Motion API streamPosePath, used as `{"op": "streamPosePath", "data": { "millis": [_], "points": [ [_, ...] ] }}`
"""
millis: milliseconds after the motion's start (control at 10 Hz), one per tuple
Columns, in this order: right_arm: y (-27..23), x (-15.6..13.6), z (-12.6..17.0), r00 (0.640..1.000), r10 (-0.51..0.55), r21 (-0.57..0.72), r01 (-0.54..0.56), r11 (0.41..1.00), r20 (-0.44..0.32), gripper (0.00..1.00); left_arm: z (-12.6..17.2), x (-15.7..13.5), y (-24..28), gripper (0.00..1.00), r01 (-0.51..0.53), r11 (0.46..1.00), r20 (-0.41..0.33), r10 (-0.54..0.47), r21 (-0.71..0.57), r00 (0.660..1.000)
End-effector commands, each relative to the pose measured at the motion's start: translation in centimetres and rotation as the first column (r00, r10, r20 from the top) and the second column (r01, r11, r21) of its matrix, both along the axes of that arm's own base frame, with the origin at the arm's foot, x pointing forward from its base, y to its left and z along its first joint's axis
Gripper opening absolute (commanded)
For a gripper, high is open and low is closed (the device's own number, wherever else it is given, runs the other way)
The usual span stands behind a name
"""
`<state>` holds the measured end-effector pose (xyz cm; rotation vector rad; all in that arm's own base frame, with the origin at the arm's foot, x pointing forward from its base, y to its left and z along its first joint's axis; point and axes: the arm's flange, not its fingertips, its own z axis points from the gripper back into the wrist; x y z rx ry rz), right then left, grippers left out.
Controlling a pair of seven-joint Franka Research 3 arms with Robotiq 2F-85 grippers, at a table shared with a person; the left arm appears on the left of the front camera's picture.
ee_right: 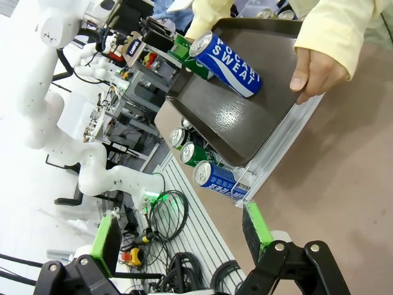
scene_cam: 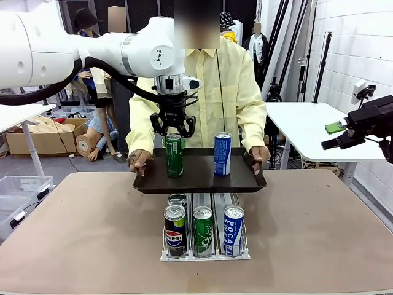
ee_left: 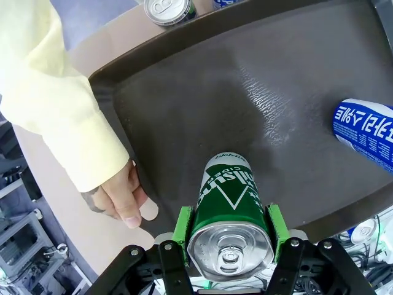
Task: Retrieve and hand over the desired beverage to the person.
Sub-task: Place the picked can on the Handle tray extended by the person.
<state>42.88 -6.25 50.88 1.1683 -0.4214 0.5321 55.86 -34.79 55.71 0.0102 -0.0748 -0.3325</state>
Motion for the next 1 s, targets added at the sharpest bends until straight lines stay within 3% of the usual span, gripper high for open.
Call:
{"op": "streamPosePath", "data": {
  "millis": [0, 400, 500, 900],
  "points": [
    [0.1, 0.1, 0.1, 1.0, -0.004, 0.004, 0.004, 1.0, 0.003, 1.0, 0.2, 0.7, -0.3, 0.0, -0.019, 1.0, -0.029, 0.019, -0.003, 0.999],
    [0.1, 0.1, 0.1, 1.0, -0.004, 0.004, 0.004, 1.0, 0.003, 1.0, 0.8, 0.8, -0.2, 0.0, -0.024, 1.0, -0.03, 0.024, -0.018, 0.999],
    [0.1, 0.1, 0.1, 1.0, -0.004, 0.004, 0.004, 1.0, 0.003, 1.0, 1.1, 0.9, 0.0, 0.09, -0.03, 0.999, -0.038, 0.029, -0.025, 0.999],
    [0.1, 0.1, 0.1, 1.0, -0.004, 0.004, 0.004, 1.0, 0.003, 1.0, 1.4, 1.0, 0.3, 0.89, -0.027, 0.999, -0.038, 0.026, -0.032, 0.999]
  ]
}}
